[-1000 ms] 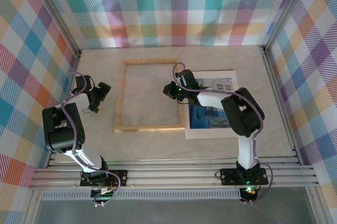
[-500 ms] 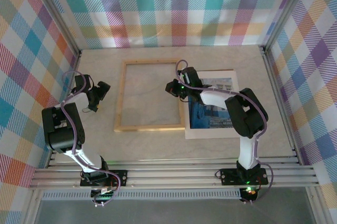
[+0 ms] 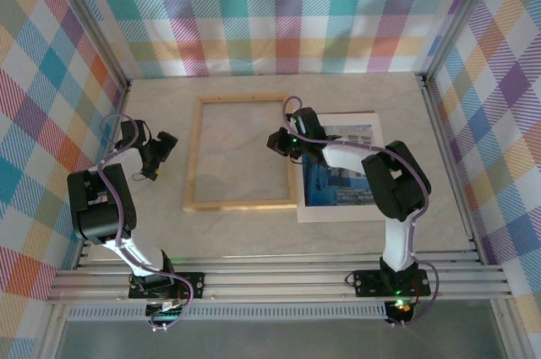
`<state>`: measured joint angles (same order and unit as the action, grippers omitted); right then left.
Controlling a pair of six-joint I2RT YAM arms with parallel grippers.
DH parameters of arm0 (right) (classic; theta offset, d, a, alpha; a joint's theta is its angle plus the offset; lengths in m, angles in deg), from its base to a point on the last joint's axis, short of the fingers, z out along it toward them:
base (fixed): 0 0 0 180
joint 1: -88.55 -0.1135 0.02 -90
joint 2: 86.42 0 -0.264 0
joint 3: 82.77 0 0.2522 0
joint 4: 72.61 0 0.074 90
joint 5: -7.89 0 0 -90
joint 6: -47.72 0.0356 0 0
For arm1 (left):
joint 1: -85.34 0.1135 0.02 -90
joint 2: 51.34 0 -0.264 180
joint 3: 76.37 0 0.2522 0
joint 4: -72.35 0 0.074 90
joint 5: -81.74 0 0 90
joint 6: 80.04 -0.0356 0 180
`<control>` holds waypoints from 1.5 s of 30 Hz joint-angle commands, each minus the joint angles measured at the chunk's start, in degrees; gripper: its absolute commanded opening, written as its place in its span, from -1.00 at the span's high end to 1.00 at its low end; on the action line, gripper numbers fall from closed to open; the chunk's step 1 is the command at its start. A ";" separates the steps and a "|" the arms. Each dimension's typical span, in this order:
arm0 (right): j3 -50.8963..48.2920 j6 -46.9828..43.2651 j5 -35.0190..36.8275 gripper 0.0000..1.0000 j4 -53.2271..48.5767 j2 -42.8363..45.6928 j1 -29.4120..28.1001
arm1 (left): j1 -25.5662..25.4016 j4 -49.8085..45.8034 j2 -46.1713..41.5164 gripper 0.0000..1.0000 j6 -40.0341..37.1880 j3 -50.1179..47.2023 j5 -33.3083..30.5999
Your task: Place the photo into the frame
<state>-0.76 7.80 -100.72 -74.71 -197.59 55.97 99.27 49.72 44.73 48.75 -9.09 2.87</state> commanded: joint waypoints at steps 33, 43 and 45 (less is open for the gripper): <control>3.48 -5.46 -4.25 1.00 -5.21 2.68 1.27 | -0.84 -0.98 1.24 -0.99 -1.79 1.96 1.34; 5.49 -6.58 -5.65 1.00 -6.63 1.61 2.08 | -0.88 -1.16 1.25 -0.99 -1.97 1.95 1.21; 5.40 -6.45 -5.73 1.00 -6.59 1.58 2.17 | -0.90 -1.09 1.31 -0.99 -2.03 2.03 1.25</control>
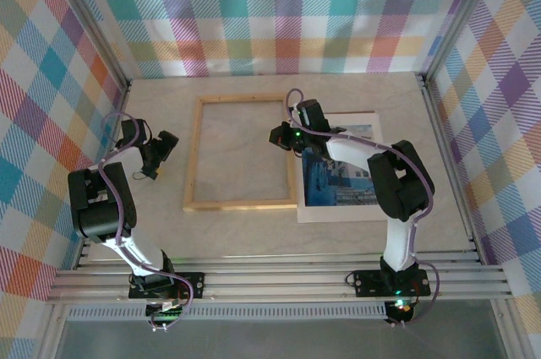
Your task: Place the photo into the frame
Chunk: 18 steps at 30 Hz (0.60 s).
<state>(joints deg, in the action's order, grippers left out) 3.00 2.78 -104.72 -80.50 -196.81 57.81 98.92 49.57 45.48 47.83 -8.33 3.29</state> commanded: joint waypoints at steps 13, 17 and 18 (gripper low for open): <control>0.61 1.93 -3.05 1.00 4.47 -1.11 0.35 | -0.62 -0.92 1.00 -0.99 -0.95 1.35 1.19; 0.42 3.72 -4.10 1.00 6.62 -2.28 0.20 | -0.77 -0.92 1.23 -0.99 -1.08 1.46 1.33; 0.34 3.94 -4.02 1.00 6.83 -2.37 0.16 | -0.89 -0.92 1.34 -0.99 -0.99 1.42 1.33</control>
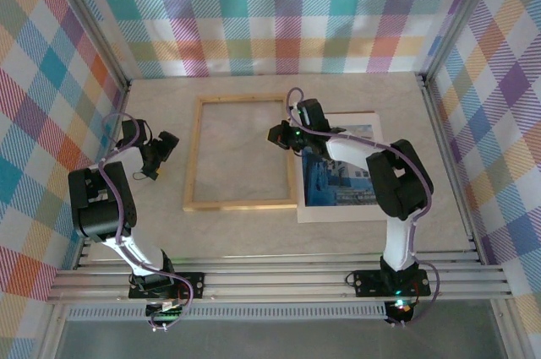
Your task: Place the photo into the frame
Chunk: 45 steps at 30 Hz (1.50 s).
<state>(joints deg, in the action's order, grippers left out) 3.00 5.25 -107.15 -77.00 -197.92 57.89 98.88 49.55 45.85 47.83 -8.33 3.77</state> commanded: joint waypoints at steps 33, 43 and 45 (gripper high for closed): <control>1.14 -1.82 6.95 -0.08 -12.14 -1.19 0.04 | -1.40 -0.89 2.00 -0.99 -1.04 1.79 1.34; 3.72 -5.57 10.30 -0.28 -19.98 -0.70 0.06 | -1.48 -0.73 2.09 -0.99 -1.04 1.68 1.39; 4.48 -6.41 11.32 -0.29 -21.64 -0.65 0.07 | -1.45 -0.81 1.98 -0.99 -1.06 1.69 1.37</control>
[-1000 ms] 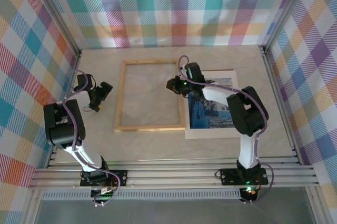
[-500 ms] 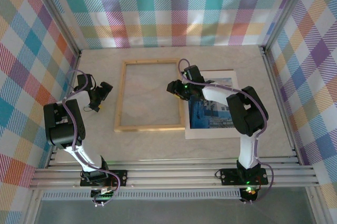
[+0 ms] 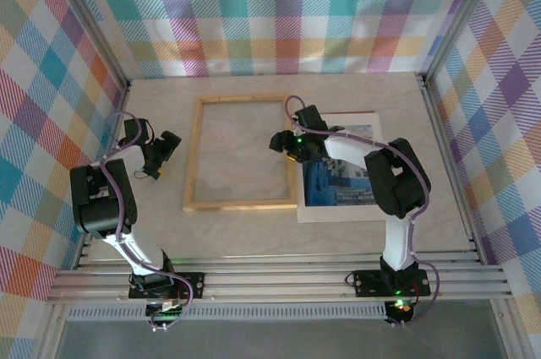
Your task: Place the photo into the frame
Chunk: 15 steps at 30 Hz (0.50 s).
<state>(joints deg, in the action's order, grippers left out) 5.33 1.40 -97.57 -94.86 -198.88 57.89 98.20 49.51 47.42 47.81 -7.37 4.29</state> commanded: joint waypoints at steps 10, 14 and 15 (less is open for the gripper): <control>7.01 -9.70 12.06 -0.32 -14.06 2.07 0.41 | -0.79 -0.76 0.25 -0.99 -1.19 0.60 0.80; 9.63 -11.99 14.21 -0.31 -17.41 0.49 0.81 | -0.78 -0.76 0.21 -0.99 -1.19 0.57 0.93; 10.43 -12.30 14.36 -0.31 -18.25 -0.13 0.95 | -0.88 -0.76 0.25 -0.99 -1.18 0.49 0.89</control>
<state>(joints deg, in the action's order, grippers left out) 12.77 -7.58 -86.01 -108.39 -198.88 58.29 98.20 49.51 47.42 47.78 -7.37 4.29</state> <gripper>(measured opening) 0.656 0.997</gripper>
